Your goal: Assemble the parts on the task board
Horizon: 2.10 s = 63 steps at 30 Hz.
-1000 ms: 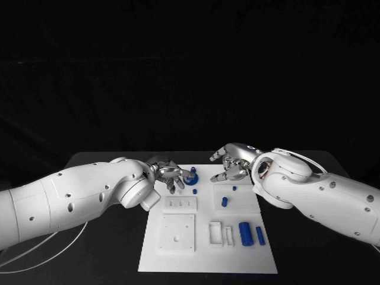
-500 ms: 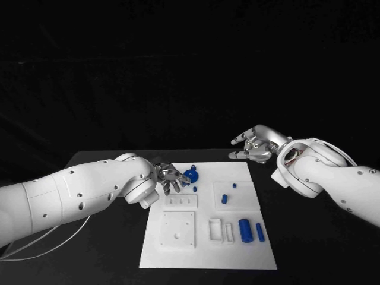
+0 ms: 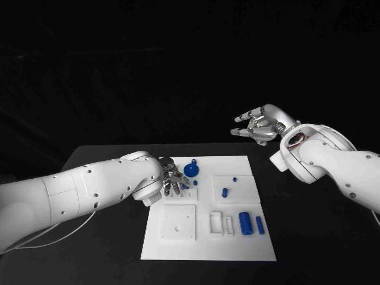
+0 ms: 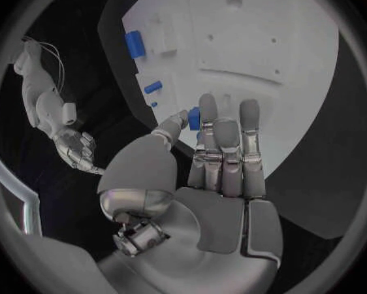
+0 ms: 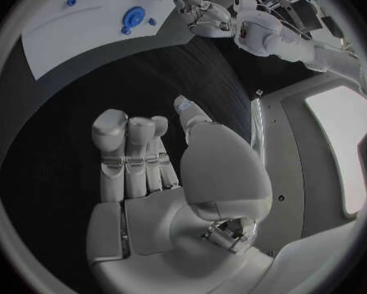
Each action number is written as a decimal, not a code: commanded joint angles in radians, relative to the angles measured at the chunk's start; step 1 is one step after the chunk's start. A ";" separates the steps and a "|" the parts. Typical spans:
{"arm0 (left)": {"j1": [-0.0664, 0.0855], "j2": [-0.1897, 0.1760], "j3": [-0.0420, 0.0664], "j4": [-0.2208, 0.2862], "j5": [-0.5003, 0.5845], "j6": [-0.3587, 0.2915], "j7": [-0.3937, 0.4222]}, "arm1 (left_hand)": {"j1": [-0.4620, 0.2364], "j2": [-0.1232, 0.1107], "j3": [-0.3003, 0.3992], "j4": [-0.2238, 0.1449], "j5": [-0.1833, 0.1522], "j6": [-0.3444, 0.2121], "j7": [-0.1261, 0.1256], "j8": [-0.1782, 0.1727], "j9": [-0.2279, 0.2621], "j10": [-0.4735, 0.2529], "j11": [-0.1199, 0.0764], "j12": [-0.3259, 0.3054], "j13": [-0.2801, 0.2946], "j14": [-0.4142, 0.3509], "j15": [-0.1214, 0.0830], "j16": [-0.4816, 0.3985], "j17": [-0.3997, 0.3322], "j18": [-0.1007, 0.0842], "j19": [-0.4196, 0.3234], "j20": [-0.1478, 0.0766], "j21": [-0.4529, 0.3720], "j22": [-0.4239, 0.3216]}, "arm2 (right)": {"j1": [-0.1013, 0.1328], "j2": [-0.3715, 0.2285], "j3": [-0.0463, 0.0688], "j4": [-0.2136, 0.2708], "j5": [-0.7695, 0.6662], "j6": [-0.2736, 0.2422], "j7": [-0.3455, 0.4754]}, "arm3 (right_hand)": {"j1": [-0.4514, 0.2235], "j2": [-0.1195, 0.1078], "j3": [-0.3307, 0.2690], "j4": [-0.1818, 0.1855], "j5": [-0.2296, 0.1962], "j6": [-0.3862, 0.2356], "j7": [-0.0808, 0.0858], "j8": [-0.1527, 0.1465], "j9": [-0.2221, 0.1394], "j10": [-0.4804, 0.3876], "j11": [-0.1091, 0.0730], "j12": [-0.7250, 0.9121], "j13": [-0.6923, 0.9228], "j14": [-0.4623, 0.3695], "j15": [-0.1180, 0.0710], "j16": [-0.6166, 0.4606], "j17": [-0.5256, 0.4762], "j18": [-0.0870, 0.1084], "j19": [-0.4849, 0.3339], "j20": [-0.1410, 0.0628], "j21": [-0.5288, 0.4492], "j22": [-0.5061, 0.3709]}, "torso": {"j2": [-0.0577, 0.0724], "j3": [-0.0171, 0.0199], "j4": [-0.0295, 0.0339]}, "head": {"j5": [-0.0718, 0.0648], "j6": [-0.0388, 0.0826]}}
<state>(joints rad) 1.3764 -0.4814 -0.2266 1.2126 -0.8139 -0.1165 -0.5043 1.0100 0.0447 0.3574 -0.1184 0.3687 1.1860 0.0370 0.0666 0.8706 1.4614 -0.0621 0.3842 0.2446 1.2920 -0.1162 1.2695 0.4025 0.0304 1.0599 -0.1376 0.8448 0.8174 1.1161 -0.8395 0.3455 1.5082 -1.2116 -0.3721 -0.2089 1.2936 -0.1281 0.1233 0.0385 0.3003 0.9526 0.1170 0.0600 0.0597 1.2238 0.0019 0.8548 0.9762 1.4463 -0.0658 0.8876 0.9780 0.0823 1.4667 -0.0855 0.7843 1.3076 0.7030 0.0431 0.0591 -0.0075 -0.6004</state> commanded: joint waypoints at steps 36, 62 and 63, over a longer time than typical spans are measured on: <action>-0.035 0.035 -0.001 -0.062 -0.113 0.090 -0.023 | 0.018 0.001 0.094 -0.086 0.008 0.060 -0.049 0.001 0.131 0.021 -0.002 0.004 0.000 0.008 -0.003 -0.001 0.013 -0.019 0.106 0.000 -0.294 0.350 | 0.000 0.021 0.006 -0.009 0.041 -0.012 -0.035 | -0.040 0.006 -0.018 0.052 -0.042 0.017 -0.003 0.001 0.002 -0.004 0.000 0.014 -0.005 0.000 -0.004 0.004 0.007 0.009 0.021 -0.002 -0.004 0.093 | 0.000 -0.0001 0.0003 | -0.003 -0.028; -0.036 0.043 -0.002 -0.062 -0.119 0.082 -0.041 | 0.037 -0.007 0.086 -0.079 -0.005 0.059 -0.049 0.001 0.113 0.021 -0.008 0.025 0.015 0.017 -0.006 0.021 0.023 -0.023 0.189 -0.004 -0.441 0.512 | 0.001 0.033 0.006 -0.018 0.043 -0.001 -0.041 | -0.024 0.010 -0.018 0.054 -0.071 0.012 -0.002 0.001 0.002 -0.011 0.001 0.006 -0.015 -0.003 -0.003 -0.011 -0.002 0.010 0.018 -0.001 -0.018 0.090 | -0.001 -0.0015 0.0008 | -0.012 -0.019; -0.036 0.042 -0.002 -0.061 -0.119 0.083 -0.043 | 0.037 -0.008 0.085 -0.079 -0.006 0.060 -0.049 0.001 0.111 0.020 -0.009 0.031 0.020 0.021 -0.007 0.027 0.025 -0.022 0.192 -0.005 -0.435 0.513 | 0.002 0.034 0.006 -0.019 0.043 0.001 -0.042 | -0.024 0.010 -0.018 0.054 -0.071 0.012 -0.002 0.001 0.002 -0.011 0.001 0.006 -0.015 -0.003 -0.003 -0.011 -0.002 0.010 0.018 -0.001 -0.018 0.090 | -0.001 -0.0017 0.0003 | -0.013 -0.019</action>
<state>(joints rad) 1.3399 -0.4398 -0.2287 1.1484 -0.9274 -0.0383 -0.5423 1.0290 0.0263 0.3606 -0.1170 0.3666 1.1914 0.0375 0.0648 0.8969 1.4654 -0.0621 0.4137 0.2635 1.3071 -0.1184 1.2933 0.4264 0.0221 1.2474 -0.1431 0.4061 1.3080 1.1171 -0.8074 0.3506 1.4898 -1.1696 -0.3884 -0.2487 1.2636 -0.1185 0.1025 0.0925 0.2323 0.9633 0.1127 0.0600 0.0601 1.2184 0.0036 0.8670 0.9617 1.4464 -0.0657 0.8800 0.9772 0.0821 1.4667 -0.0857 0.7688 1.3074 0.7019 0.0416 0.0609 -0.0193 -0.6204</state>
